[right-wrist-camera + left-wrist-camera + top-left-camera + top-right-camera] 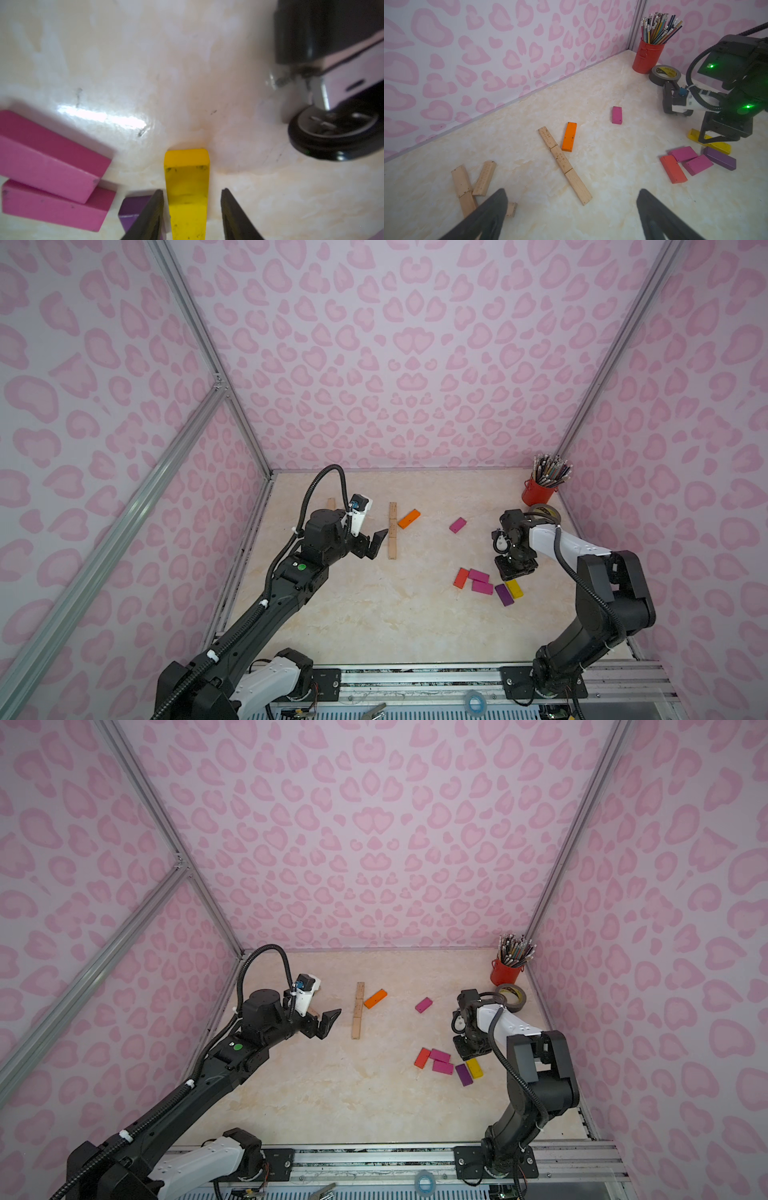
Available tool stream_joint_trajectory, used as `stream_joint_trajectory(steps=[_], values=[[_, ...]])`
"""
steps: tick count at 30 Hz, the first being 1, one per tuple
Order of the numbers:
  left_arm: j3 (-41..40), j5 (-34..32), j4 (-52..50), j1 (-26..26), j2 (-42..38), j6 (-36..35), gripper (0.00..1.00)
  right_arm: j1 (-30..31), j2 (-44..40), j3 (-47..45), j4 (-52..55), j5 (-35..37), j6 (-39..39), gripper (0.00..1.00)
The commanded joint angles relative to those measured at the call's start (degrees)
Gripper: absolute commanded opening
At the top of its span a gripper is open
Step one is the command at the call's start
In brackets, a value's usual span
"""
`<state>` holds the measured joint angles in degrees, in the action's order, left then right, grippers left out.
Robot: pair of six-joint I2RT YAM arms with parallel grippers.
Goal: Assemble the letter k with building blocks
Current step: Pick up the building block from the center of the board.
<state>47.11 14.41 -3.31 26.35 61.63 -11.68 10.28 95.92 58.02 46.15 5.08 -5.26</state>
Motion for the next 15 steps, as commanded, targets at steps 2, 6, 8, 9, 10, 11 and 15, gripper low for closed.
stream_joint_trajectory(steps=[2,6,8,9,10,11,15], values=[[-0.3,-0.8,0.3,0.0,-0.4,-0.4,0.99,-0.2,1.2,0.4,1.2,-1.5,-0.7,0.45],[-0.5,-1.1,0.2,0.1,-0.7,-0.5,0.99,-0.3,2.3,0.8,1.5,-2.0,-0.9,0.43],[-0.7,-1.4,0.2,0.2,-0.9,-0.6,0.99,-0.4,2.5,0.9,1.6,-2.1,-0.9,0.41],[-0.8,-1.5,0.3,0.2,-1.0,-0.7,0.99,-0.4,2.7,0.9,1.5,-2.3,-0.9,0.39],[-0.7,-1.5,0.2,0.3,-1.0,-0.8,0.99,-0.5,2.8,0.9,1.6,-2.4,-0.9,0.38],[-0.7,-1.6,0.2,0.3,-1.1,-0.8,0.99,-0.4,3.0,1.0,1.6,-2.4,-1.0,0.36],[-0.9,-1.7,0.1,0.4,-1.4,-1.2,0.99,-0.4,1.3,1.1,1.6,-1.7,-1.0,0.32]])
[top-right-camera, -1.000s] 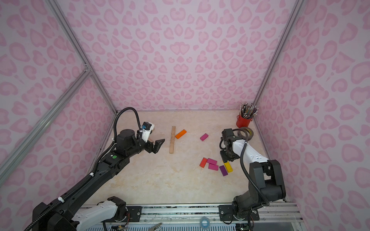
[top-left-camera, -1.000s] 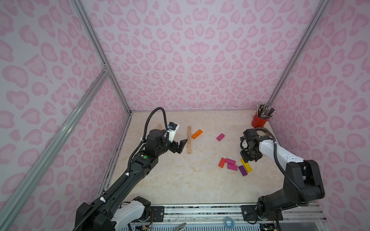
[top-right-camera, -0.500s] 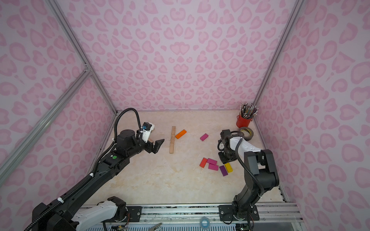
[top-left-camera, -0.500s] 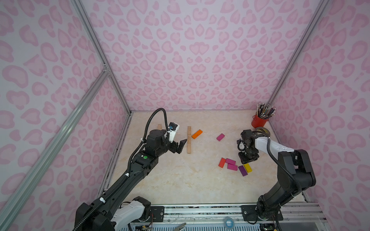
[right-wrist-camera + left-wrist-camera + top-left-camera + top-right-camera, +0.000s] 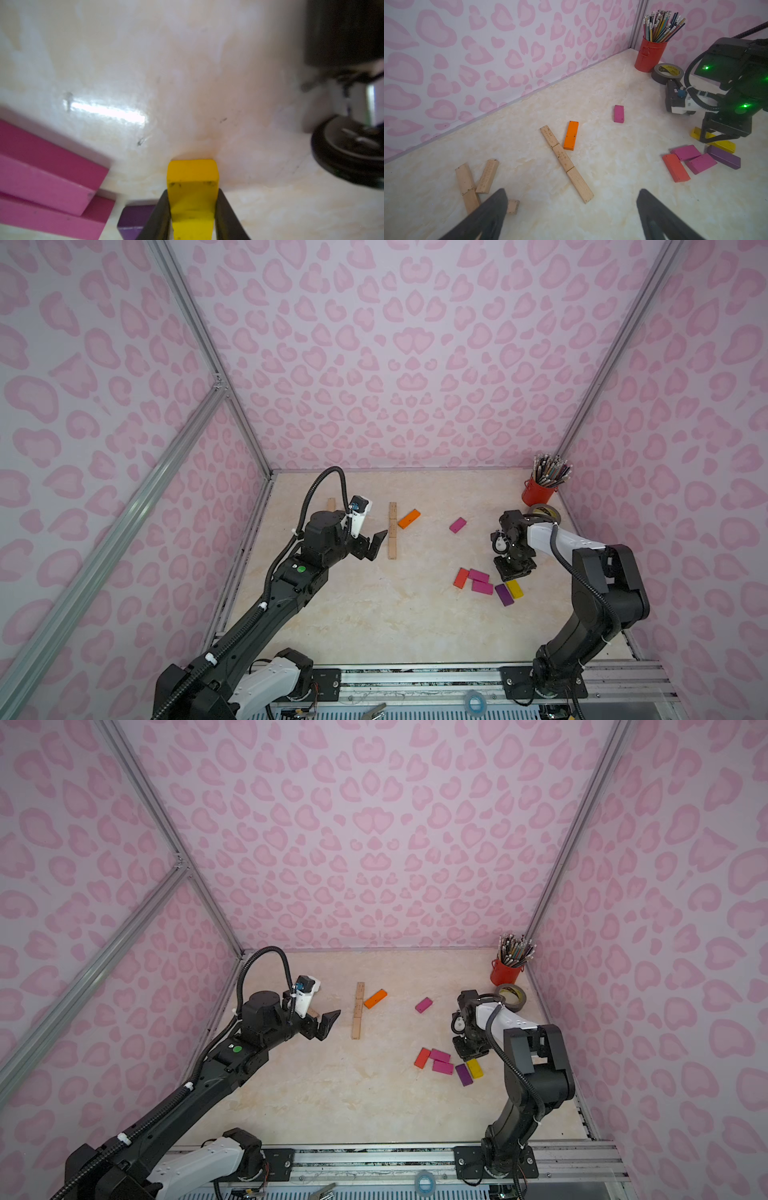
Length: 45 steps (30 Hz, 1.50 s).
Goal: Assemble the letter k with building blocks
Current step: Pick up the building block from the center of the board, then place the building block at the center of the board.
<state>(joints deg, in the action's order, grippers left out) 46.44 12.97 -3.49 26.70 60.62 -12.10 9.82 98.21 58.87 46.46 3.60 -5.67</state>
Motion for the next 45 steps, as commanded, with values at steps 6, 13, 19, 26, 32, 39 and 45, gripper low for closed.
stream_joint_trajectory(steps=[6,13,19,26,32,39,45], values=[[0.1,2.4,-1.4,0.0,-0.6,-3.2,0.98,2.7,-9.6,2.2,-1.1,0.2,-2.5,0.28],[0.0,0.3,-1.9,0.0,-1.3,-3.5,0.97,15.2,-8.3,11.6,-1.0,2.1,-9.1,0.28],[0.6,-4.6,-3.4,-1.2,-1.6,-1.7,0.97,24.7,4.4,25.2,1.7,1.2,-13.8,0.28],[0.9,-8.6,-4.5,-4.8,-2.6,0.9,0.96,28.9,21.4,39.9,5.1,-1.5,-15.2,0.27],[0.5,-8.8,-4.2,-5.3,-3.2,0.7,0.96,30.4,30.2,48.1,6.8,-3.1,-15.7,0.27],[0.4,-8.9,-4.1,-5.3,-3.4,0.5,0.96,31.0,36.4,53.1,7.9,-3.6,-14.5,0.27],[0.3,-8.9,-4.0,-5.3,-3.5,0.3,0.96,31.2,38.3,55.2,7.8,-4.8,-13.2,0.37]])
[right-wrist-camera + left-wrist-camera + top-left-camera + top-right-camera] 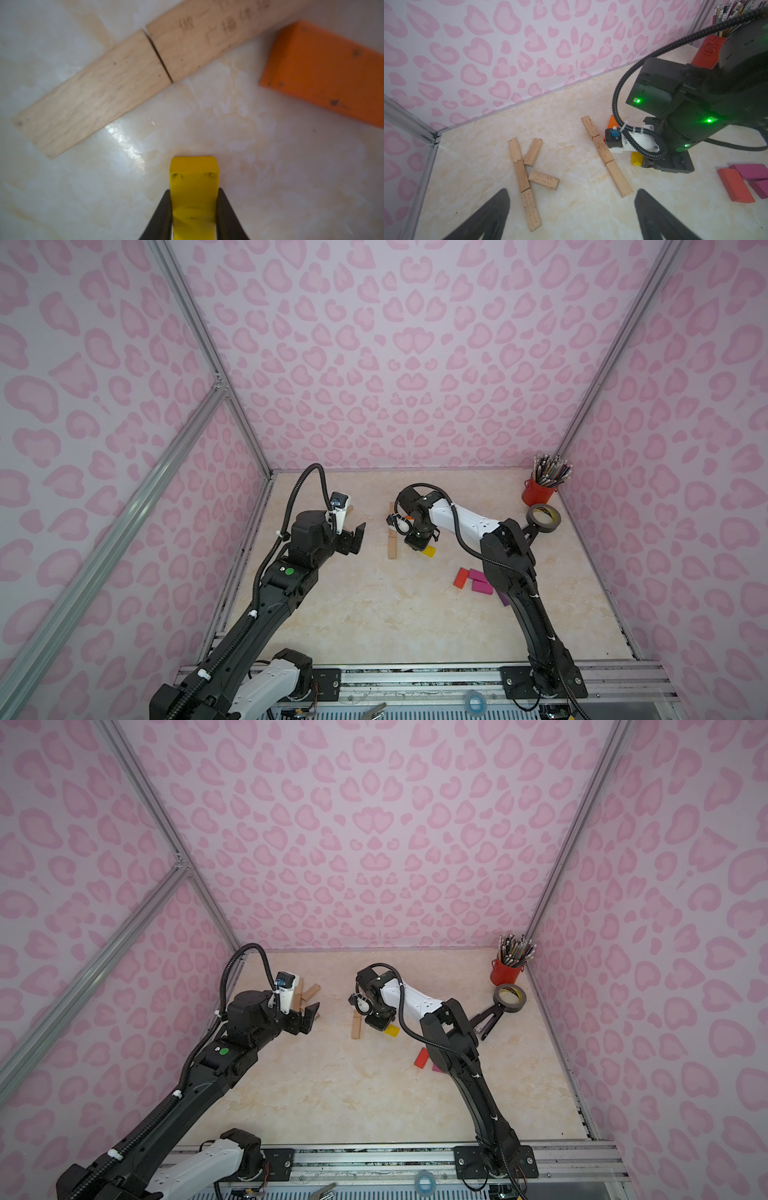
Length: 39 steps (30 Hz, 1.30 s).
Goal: Assemble the letter k with building blocks
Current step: Place the building block at the center of the board.
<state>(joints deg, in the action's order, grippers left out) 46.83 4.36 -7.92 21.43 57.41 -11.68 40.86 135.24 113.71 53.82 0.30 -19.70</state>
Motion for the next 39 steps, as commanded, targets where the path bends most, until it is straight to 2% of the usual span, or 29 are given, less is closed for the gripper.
stream_joint_trajectory(steps=[1,4,7,14,19,27,33,39], values=[[-0.1,-0.3,0.5,-0.1,-0.4,-0.1,0.96,0.2,1.1,0.5,0.4,-1.5,0.9,0.4],[-0.1,-0.2,0.5,-0.1,-0.4,-0.2,0.96,0.2,-0.1,0.5,0.2,-1.7,1.2,0.47],[-0.1,-0.2,0.5,-0.1,-0.5,-0.3,0.96,0.1,-2.7,-1.3,-1.0,-0.8,1.3,0.49],[-0.4,-0.2,0.6,-0.1,-1.0,-0.3,0.96,-1.9,-12.9,-15.5,-9.2,-0.1,4.0,0.49],[-0.4,0.6,0.8,-0.1,-0.7,-0.2,0.96,-2.7,-15.4,-21.4,-12.0,0.4,4.8,0.49],[-0.3,0.7,0.5,-0.1,-0.1,-0.2,0.96,-3.2,-13.1,-20.8,-13.3,-0.9,4.7,0.48],[-0.3,0.8,0.4,-0.1,0.2,-0.2,0.96,-3.3,-12.2,-20.2,-13.3,-3.2,5.1,0.41],[-0.2,1.0,0.4,-0.1,0.4,-0.3,0.96,-3.1,-11.6,-20.2,-13.1,-5.1,5.7,0.42]])
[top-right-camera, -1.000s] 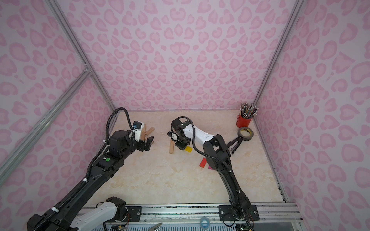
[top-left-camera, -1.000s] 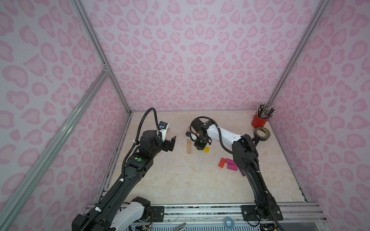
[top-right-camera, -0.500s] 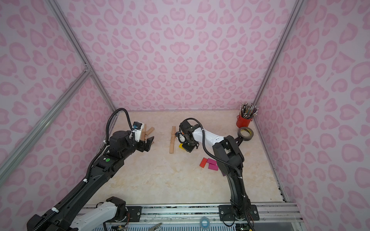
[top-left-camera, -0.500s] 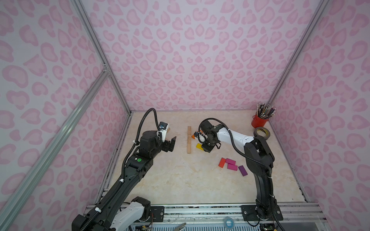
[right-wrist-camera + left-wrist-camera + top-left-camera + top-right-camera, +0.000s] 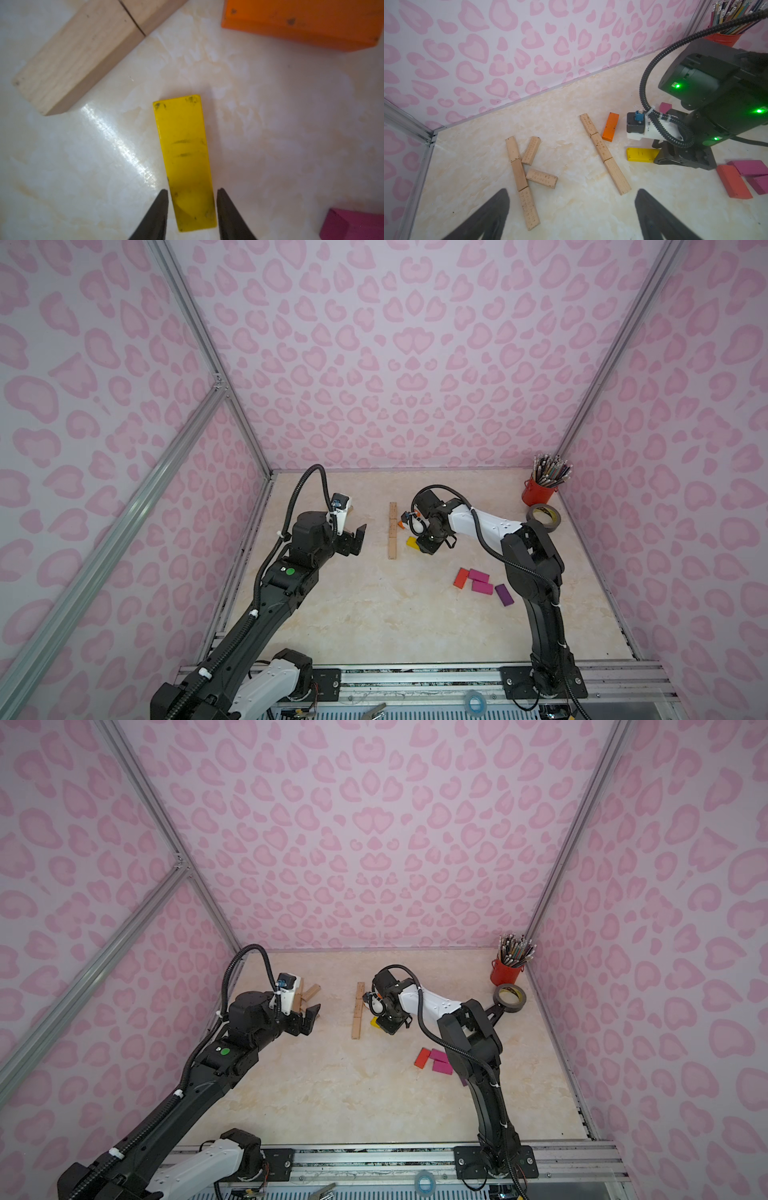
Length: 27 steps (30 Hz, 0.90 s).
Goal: Assemble the letter k with building blocks
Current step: Place the building block at the center of the board, then assemble the building block at the center of the board.
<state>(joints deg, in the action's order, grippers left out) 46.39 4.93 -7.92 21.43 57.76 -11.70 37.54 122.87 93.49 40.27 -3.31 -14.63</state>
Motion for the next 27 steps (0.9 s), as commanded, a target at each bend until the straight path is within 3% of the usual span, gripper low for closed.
stream_joint_trajectory(steps=[1,8,27], values=[[0.2,0.3,0.4,-0.1,0.1,-0.2,0.96,0.3,0.9,0.1,0.4,-1.5,0.7,0.42],[0.2,0.3,0.3,-0.1,0.2,-0.2,0.96,0.5,1.8,1.2,0.4,-1.1,1.9,0.34],[0.3,0.6,0.3,-0.1,0.1,-0.2,0.96,1.7,5.4,5.3,-0.1,-0.7,8.6,0.3]])
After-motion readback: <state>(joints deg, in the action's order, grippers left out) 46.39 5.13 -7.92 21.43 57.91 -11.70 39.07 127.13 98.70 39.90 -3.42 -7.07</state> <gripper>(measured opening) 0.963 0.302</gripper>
